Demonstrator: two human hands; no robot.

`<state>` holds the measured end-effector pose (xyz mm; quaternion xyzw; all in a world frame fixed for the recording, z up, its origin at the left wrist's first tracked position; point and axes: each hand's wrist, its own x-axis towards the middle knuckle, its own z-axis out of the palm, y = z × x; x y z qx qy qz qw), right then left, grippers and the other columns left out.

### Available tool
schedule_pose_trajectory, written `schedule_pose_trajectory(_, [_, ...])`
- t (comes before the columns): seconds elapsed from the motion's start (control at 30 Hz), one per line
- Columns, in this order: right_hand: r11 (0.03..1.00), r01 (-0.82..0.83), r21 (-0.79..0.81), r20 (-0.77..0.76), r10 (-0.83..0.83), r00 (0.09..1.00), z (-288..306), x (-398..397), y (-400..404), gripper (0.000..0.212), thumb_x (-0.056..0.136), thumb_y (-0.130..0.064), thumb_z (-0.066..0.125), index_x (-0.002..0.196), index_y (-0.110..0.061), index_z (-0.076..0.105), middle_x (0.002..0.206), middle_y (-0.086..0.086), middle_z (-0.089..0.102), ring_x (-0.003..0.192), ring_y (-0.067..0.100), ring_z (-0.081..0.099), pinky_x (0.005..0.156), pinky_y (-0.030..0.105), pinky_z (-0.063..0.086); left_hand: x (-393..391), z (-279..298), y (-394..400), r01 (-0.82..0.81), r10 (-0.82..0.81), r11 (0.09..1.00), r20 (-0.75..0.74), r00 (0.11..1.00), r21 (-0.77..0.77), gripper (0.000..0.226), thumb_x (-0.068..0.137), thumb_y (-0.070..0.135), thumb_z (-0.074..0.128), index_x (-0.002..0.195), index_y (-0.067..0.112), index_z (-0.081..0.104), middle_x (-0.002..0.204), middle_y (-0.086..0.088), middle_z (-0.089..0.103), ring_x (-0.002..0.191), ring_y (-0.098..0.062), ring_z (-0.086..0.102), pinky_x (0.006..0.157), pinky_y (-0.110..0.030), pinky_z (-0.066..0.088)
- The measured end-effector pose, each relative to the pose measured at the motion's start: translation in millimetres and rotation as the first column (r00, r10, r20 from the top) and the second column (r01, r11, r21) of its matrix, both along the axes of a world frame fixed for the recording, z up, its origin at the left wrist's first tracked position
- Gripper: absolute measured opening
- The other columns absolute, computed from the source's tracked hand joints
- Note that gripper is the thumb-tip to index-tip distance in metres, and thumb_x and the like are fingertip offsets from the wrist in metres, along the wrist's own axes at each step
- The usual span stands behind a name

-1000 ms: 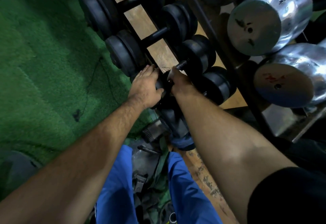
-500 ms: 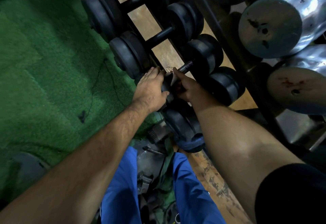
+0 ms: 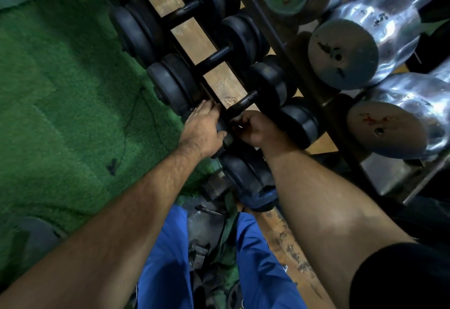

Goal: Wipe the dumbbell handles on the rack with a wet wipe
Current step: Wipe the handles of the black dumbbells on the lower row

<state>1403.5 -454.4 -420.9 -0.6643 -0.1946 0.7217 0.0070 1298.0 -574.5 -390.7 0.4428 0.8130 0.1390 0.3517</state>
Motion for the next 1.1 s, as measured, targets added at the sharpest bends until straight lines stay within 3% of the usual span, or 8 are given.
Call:
schedule_pose_trajectory(0.17, [0.999, 0.002, 0.035, 0.053, -0.004, 0.999, -13.3, 2.0, 1.1, 0.022, 0.100, -0.003, 0.043, 0.085, -0.003, 0.060, 0.055, 0.007, 0.066, 0.045, 0.015, 0.063, 0.049, 0.021, 0.053, -0.4, 0.8, 1.2, -0.005, 0.005, 1.000, -0.005, 1.000, -0.004, 0.072, 0.087, 0.033, 0.069, 0.148, 0.012, 0.036, 0.160, -0.008, 0.023, 0.150, -0.024, 0.015, 0.122, -0.035, 0.014])
schedule_pose_trajectory(0.33, [0.999, -0.002, 0.052, 0.033, 0.000, 0.999, -13.3, -6.9, -2.3, 0.015, 0.096, -0.022, 0.063, 0.089, -0.009, 0.062, 0.077, 0.005, 0.064, 0.067, 0.017, 0.060, 0.069, 0.029, 0.052, 0.4, 1.0, 1.9, -0.002, 0.002, 1.000, -0.002, 1.000, -0.019, 0.073, 0.087, 0.034, 0.068, 0.148, 0.012, 0.034, 0.160, -0.008, 0.023, 0.150, -0.024, 0.014, 0.122, -0.035, 0.014])
schedule_pose_trajectory(0.57, [0.979, -0.063, 0.195, 0.263, 0.010, 0.965, -15.6, -48.7, -5.0, 0.032, 0.100, -0.024, 0.051, 0.070, -0.012, 0.046, 0.067, 0.005, 0.048, 0.053, 0.016, 0.045, 0.027, 0.014, 0.028, 1.5, 1.6, 1.7, -0.012, 0.012, 1.000, -0.006, 1.000, -0.010, 0.074, 0.085, 0.032, 0.069, 0.148, 0.013, 0.035, 0.159, -0.008, 0.026, 0.149, -0.025, 0.017, 0.122, -0.038, 0.018])
schedule_pose_trajectory(0.63, [0.982, 0.011, 0.191, 0.234, -0.056, 0.971, -27.6, -43.7, -9.6, 0.026, 0.093, -0.025, 0.062, 0.072, -0.011, 0.053, 0.067, 0.007, 0.054, 0.052, 0.018, 0.052, 0.039, 0.014, 0.039, 1.3, -0.2, 1.1, -0.010, 0.010, 1.000, -0.017, 1.000, -0.003, 0.074, 0.085, 0.033, 0.070, 0.148, 0.013, 0.035, 0.158, -0.008, 0.027, 0.149, -0.025, 0.017, 0.122, -0.037, 0.018])
schedule_pose_trajectory(0.77, [0.946, 0.233, 0.225, 0.014, -0.242, 0.970, -35.8, -18.8, -10.0, 0.017, 0.090, -0.020, 0.070, 0.098, -0.005, 0.070, 0.090, 0.014, 0.068, 0.075, 0.025, 0.066, 0.072, 0.037, 0.059, 1.9, -3.4, 0.1, -0.001, 0.002, 1.000, -0.030, 1.000, 0.025, 0.074, 0.085, 0.034, 0.069, 0.148, 0.013, 0.036, 0.159, -0.009, 0.026, 0.149, -0.025, 0.017, 0.122, -0.036, 0.017])
schedule_pose_trajectory(0.87, [0.879, 0.345, 0.330, -0.027, -0.357, 0.934, -40.4, -13.9, -1.6, 0.025, 0.090, -0.016, 0.069, 0.111, -0.001, 0.068, 0.094, 0.013, 0.069, 0.077, 0.020, 0.067, 0.062, 0.028, 0.056, 1.0, -5.2, -1.6, -0.002, 0.003, 0.999, -0.038, 0.999, 0.045, 0.074, 0.086, 0.033, 0.069, 0.148, 0.013, 0.035, 0.159, -0.008, 0.026, 0.149, -0.025, 0.017, 0.122, -0.035, 0.016])
schedule_pose_trajectory(1.0, [0.844, 0.299, 0.446, 0.022, -0.344, 0.939, -40.8, -22.8, 6.3, 0.008, 0.087, -0.013, 0.071, 0.089, -0.005, 0.070, 0.083, 0.011, 0.067, 0.074, 0.022, 0.064, 0.073, 0.035, 0.051, 1.7, -3.8, -0.5, 0.001, 0.000, 0.999, -0.040, 0.999, 0.037, 0.075, 0.086, 0.034, 0.069, 0.149, 0.014, 0.034, 0.160, -0.007, 0.024, 0.150, -0.024, 0.016, 0.122, -0.033, 0.015])
schedule_pose_trajectory(1.1, [0.880, 0.233, 0.415, 0.019, -0.265, 0.964, -45.8, -16.4, 16.4, 0.013, 0.091, -0.012, 0.066, 0.081, -0.004, 0.067, 0.075, 0.010, 0.062, 0.067, 0.020, 0.059, 0.066, 0.030, 0.050, 1.7, -5.4, -0.9, 0.010, -0.008, 0.999, -0.043, 0.999, 0.033, 0.074, 0.087, 0.034, 0.068, 0.149, 0.014, 0.034, 0.160, -0.007, 0.024, 0.150, -0.024, 0.015, 0.122, -0.034, 0.016])
